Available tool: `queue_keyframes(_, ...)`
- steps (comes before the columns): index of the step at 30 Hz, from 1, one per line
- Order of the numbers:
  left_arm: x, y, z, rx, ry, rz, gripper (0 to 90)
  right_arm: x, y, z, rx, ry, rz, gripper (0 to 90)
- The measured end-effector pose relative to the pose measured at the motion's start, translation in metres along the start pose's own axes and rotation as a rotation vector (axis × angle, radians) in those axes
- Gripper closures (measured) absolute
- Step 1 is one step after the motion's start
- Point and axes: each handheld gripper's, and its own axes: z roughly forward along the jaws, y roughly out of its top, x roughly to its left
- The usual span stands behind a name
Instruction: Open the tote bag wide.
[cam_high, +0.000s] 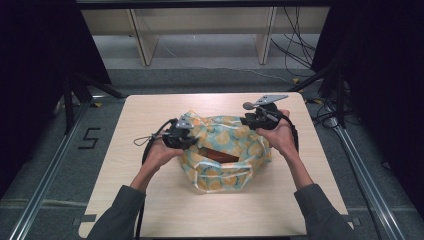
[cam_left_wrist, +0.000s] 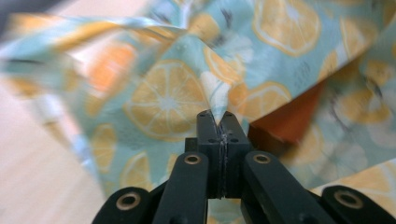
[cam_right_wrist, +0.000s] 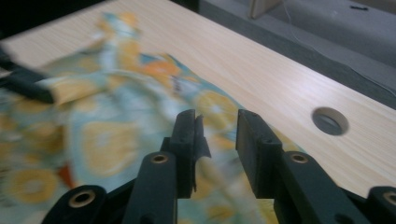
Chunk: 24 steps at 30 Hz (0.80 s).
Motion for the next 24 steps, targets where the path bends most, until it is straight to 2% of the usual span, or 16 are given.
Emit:
queue_keyframes(1, 0.003, 0.004, -0.004, -0.009, 0.008, -0.001, 88.9, 0.006, 0.001, -0.007, 0.013, 0.023, 0.004, 65.4)
queue_keyframes(4, 0.009, 0.012, -0.014, -0.055, 0.004, -0.039, 89.0, 0.023, 0.0, -0.012, -0.005, 0.076, -0.049, 60.6)
queue_keyframes(5, 0.01, 0.015, -0.017, -0.071, -0.001, -0.053, 89.1, 0.03, 0.0, -0.012, 0.012, 0.103, -0.061, 58.4)
queue_keyframes(8, 0.008, 0.022, -0.022, -0.084, -0.003, -0.027, 89.2, 0.05, -0.005, -0.004, 0.064, 0.122, -0.098, 52.2)
queue_keyframes(10, 0.007, 0.023, -0.022, -0.088, 0.001, -0.036, 89.2, 0.057, -0.007, 0.007, 0.079, 0.119, -0.123, 49.0)
queue_keyframes(11, 0.007, 0.023, -0.022, -0.09, -0.001, -0.05, 89.2, 0.059, -0.008, 0.011, 0.115, 0.117, -0.126, 46.6)
queue_keyframes(12, 0.008, 0.023, -0.021, -0.092, -0.011, -0.054, 89.2, 0.064, -0.011, 0.02, 0.115, 0.107, -0.126, 44.4)
queue_keyframes(13, 0.008, 0.022, -0.02, -0.1, -0.022, -0.053, 89.2, 0.066, -0.013, 0.023, 0.163, 0.089, -0.133, 41.8)
queue_keyframes(14, 0.008, 0.021, -0.02, -0.106, -0.03, -0.07, 89.2, 0.068, -0.015, 0.03, 0.179, 0.091, -0.175, 38.8)
queue_keyframes(16, 0.007, 0.018, -0.019, -0.107, -0.041, -0.081, 89.2, 0.071, -0.018, 0.039, 0.182, 0.076, -0.161, 36.6)
queue_keyframes(18, 0.007, 0.015, -0.019, -0.109, -0.05, -0.069, 89.2, 0.07, -0.021, 0.048, 0.212, 0.026, -0.183, 43.0)
queue_keyframes(19, 0.006, 0.013, -0.021, -0.11, -0.044, -0.068, 89.2, 0.069, -0.022, 0.05, 0.23, 0.006, -0.178, 56.9)
queue_keyframes(20, 0.004, 0.01, -0.023, -0.103, -0.021, -0.059, 89.2, 0.066, -0.023, 0.051, 0.252, 0.024, -0.19, 69.7)
queue_keyframes(22, 0.001, 0.002, -0.03, -0.108, -0.03, -0.038, 89.2, 0.06, -0.027, 0.051, 0.201, 0.046, -0.213, 87.7)
queue_keyframes(23, -0.002, -0.002, -0.032, -0.114, -0.04, -0.042, 89.3, 0.054, -0.029, 0.045, 0.179, 0.041, -0.212, 90.0)
queue_keyframes(24, -0.004, -0.006, -0.035, -0.116, -0.046, -0.039, 89.3, 0.051, -0.031, 0.039, 0.162, 0.054, -0.183, 90.0)
